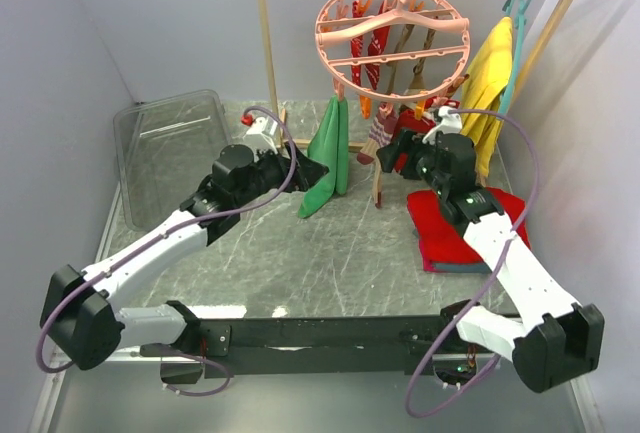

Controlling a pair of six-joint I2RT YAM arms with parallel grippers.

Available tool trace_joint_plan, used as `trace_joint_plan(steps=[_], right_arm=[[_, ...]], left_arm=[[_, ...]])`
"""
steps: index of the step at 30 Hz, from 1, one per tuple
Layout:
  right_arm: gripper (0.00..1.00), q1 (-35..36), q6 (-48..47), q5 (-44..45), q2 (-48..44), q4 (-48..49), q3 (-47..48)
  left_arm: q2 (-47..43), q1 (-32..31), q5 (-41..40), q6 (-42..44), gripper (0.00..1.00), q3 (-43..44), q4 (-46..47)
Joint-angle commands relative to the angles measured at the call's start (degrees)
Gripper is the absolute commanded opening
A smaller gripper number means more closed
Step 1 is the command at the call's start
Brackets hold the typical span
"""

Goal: Remove the socks clipped to the hanger

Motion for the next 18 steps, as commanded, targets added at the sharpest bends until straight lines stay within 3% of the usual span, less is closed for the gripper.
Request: trace_joint_plan(steps=[1,6,18], right_arm=[[0.84,1.24,-5.24,-2.07,1.87,12.18,-3.11],[0.79,3.36,-7.71,-0.75,5.29,27.05,-9.63],[0.70,3.53,-10.08,5.22,13.47,36.46,-10.43]], left_arm=[[1.25,-0.03,7.92,0.07,0.70,0.02,8.44],[1.61,0.05,11.09,-2.74,0.68,-3.33,12.05],[-8.23,0.05,11.00,-4.50,0.68,-11.41,8.10]])
